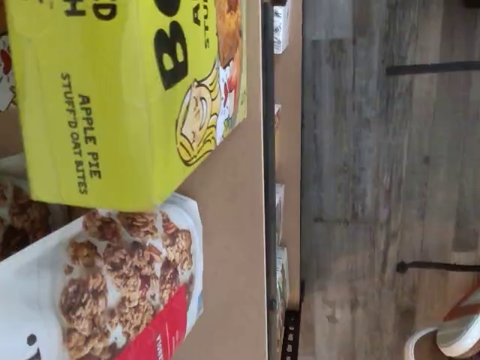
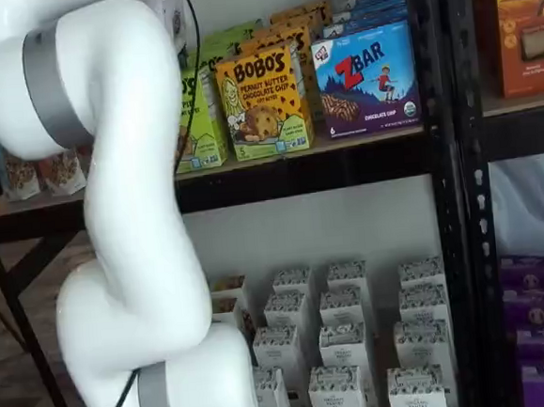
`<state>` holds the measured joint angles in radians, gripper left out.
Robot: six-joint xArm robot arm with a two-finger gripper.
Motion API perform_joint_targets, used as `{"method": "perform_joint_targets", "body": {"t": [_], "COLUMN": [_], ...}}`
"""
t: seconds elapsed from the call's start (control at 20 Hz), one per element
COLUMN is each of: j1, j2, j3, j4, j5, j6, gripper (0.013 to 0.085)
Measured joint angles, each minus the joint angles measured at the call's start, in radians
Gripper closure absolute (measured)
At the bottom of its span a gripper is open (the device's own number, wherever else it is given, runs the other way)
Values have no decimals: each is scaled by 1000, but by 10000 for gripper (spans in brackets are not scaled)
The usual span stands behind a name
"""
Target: Pick the green box on the top shelf, the fourth from the left
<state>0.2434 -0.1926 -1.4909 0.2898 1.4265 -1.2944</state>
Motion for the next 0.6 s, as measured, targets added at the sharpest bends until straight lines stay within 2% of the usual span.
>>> {"method": "perform_joint_targets", "body": {"t": [0.6], "j1": [10], "j2": [40], "j3": [-33], "j4": [-40], "j5": [58], "j6": [4], "gripper": [130]}}
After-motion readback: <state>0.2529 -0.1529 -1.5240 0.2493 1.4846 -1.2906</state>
